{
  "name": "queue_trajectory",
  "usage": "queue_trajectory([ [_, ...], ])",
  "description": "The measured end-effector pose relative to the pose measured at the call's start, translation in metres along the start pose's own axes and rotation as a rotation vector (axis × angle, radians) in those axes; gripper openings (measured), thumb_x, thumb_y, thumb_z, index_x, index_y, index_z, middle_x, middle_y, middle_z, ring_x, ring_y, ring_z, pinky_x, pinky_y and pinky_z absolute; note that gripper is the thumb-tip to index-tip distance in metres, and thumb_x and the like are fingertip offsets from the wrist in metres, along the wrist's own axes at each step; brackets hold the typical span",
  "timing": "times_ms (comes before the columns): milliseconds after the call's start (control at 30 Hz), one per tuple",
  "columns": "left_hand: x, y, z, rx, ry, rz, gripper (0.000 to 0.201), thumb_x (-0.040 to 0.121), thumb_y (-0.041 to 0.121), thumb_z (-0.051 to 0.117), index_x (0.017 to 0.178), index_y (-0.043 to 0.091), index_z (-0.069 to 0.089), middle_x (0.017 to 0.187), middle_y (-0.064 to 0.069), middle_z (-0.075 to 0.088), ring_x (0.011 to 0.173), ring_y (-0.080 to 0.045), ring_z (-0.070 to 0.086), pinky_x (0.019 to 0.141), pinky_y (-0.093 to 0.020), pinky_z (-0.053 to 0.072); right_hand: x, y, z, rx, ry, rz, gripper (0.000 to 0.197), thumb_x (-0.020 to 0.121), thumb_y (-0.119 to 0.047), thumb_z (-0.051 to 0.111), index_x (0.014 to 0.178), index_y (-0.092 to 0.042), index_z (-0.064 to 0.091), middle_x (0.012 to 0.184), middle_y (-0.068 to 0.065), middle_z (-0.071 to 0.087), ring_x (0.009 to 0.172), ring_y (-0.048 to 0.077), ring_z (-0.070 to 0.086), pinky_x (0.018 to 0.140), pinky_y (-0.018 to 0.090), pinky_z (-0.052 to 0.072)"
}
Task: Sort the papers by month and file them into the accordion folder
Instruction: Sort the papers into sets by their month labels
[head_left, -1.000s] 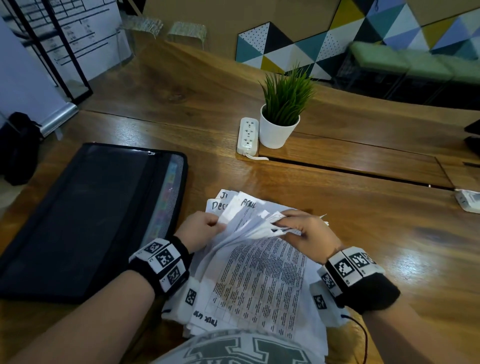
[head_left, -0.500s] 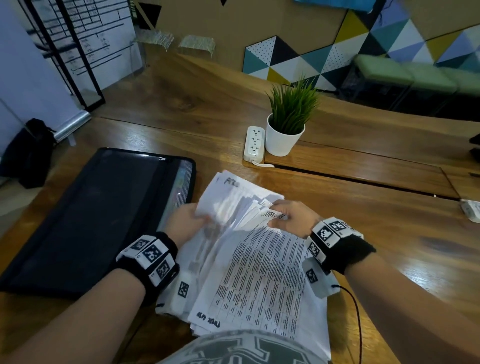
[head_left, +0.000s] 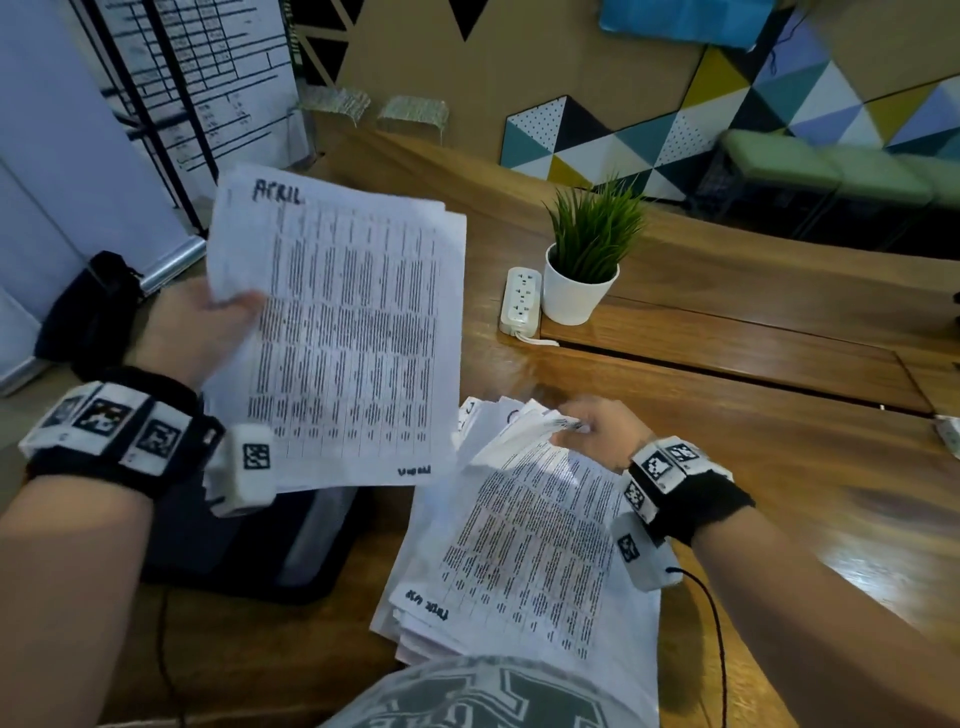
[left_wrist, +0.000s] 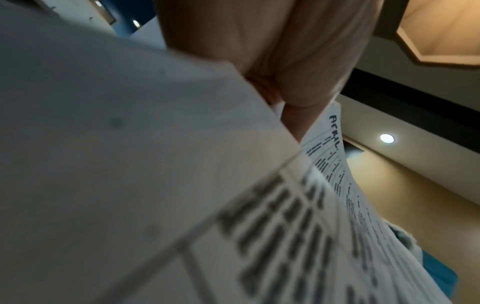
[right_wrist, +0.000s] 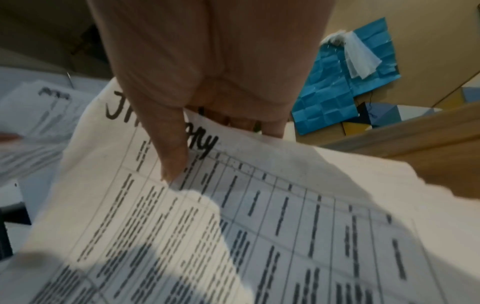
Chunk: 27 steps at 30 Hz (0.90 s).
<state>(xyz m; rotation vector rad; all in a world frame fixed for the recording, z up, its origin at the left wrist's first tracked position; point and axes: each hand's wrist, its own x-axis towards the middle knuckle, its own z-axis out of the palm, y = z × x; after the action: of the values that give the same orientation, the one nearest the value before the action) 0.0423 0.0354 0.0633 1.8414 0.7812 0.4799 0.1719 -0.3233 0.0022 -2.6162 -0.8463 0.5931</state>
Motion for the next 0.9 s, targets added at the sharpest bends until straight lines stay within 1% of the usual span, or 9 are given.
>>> queue_trajectory([
  [100,0.004,-0.009,0.0,-0.053,-0.049,-0.009,0.039,0.079,0.038,0.069,0.109,0.014,0.067,0.107,-0.004,0.069,0.103,-0.029,0.063,0.094,-0.052,0.048,-0.038,-0.006,-0.022,0.058,-0.055,-0.048,0.024,0.087,-0.02,0.061,0.111,-0.024,0.063,0.111,-0.012,0.059,0.095,0.005,0.058,0.088,0.022,0.048],
  [200,-0.004,-0.016,0.022,-0.103,-0.128,-0.028,0.02,0.084,0.026,0.068,0.097,0.011,0.068,0.109,-0.002,0.07,0.103,-0.026,0.064,0.094,-0.05,0.048,-0.083,-0.009,-0.05,0.072,-0.12,-0.123,0.026,0.084,-0.021,0.065,0.09,-0.046,0.06,0.103,-0.016,0.067,0.089,-0.003,0.062,0.084,0.021,0.05],
  [300,-0.022,-0.024,0.057,-0.112,-0.211,-0.071,0.031,0.087,0.018,0.065,0.116,0.005,0.064,0.112,-0.011,0.067,0.101,-0.029,0.064,0.094,-0.048,0.049,-0.129,-0.018,-0.08,0.124,-0.171,-0.13,0.019,0.082,-0.022,0.065,0.096,-0.035,0.07,0.097,-0.021,0.07,0.092,-0.004,0.063,0.084,0.024,0.051],
  [467,-0.061,-0.037,0.117,-0.089,-0.439,-0.157,0.027,0.09,0.009,0.06,0.115,0.001,0.063,0.11,-0.013,0.067,0.099,-0.029,0.064,0.09,-0.042,0.051,-0.166,-0.039,-0.132,0.255,-0.189,-0.132,0.014,0.084,-0.034,0.065,0.096,-0.031,0.071,0.101,-0.017,0.07,0.096,0.003,0.065,0.083,0.022,0.051],
  [533,-0.078,-0.043,0.136,-0.083,-0.501,-0.177,0.025,0.089,0.006,0.061,0.112,-0.004,0.063,0.11,-0.015,0.065,0.1,-0.029,0.062,0.091,-0.04,0.049,-0.159,-0.044,-0.145,0.245,-0.102,-0.097,0.016,0.081,-0.038,0.068,0.093,-0.029,0.071,0.096,-0.017,0.071,0.092,0.002,0.067,0.079,0.018,0.051],
  [600,-0.093,-0.055,0.15,-0.075,-0.579,-0.166,0.021,0.089,0.005,0.062,0.106,-0.007,0.065,0.107,-0.018,0.066,0.099,-0.029,0.062,0.089,-0.038,0.049,-0.139,-0.044,-0.144,0.225,-0.013,-0.063,0.015,0.08,-0.021,0.07,0.094,-0.025,0.07,0.093,-0.018,0.071,0.089,-0.001,0.066,0.079,0.013,0.048],
  [667,-0.107,-0.065,0.159,-0.093,-0.64,-0.133,0.016,0.088,0.001,0.062,0.1,-0.009,0.065,0.104,-0.019,0.065,0.097,-0.027,0.06,0.083,-0.034,0.048,-0.109,-0.041,-0.13,0.183,-0.025,-0.023,0.021,0.08,-0.013,0.069,0.099,-0.022,0.067,0.098,-0.015,0.071,0.091,0.001,0.065,0.086,0.021,0.048],
  [767,-0.121,-0.074,0.165,-0.055,-0.641,-0.04,0.019,0.081,0.006,0.065,0.099,0.011,0.064,0.099,-0.007,0.068,0.096,-0.021,0.061,0.084,-0.033,0.049,-0.065,-0.027,-0.086,0.027,-0.114,0.063,0.024,0.084,-0.014,0.065,0.107,-0.02,0.064,0.108,-0.01,0.065,0.097,0.008,0.06,0.094,0.029,0.044],
  [900,-0.122,-0.078,0.162,-0.112,-0.614,-0.061,0.061,0.068,0.011,0.058,0.127,0.022,0.045,0.107,-0.001,0.065,0.101,-0.022,0.063,0.092,-0.037,0.049,-0.032,-0.017,-0.026,-0.029,-0.114,0.077,0.026,0.089,-0.011,0.056,0.115,-0.014,0.059,0.118,0.002,0.063,0.108,0.018,0.058,0.092,0.03,0.044],
])
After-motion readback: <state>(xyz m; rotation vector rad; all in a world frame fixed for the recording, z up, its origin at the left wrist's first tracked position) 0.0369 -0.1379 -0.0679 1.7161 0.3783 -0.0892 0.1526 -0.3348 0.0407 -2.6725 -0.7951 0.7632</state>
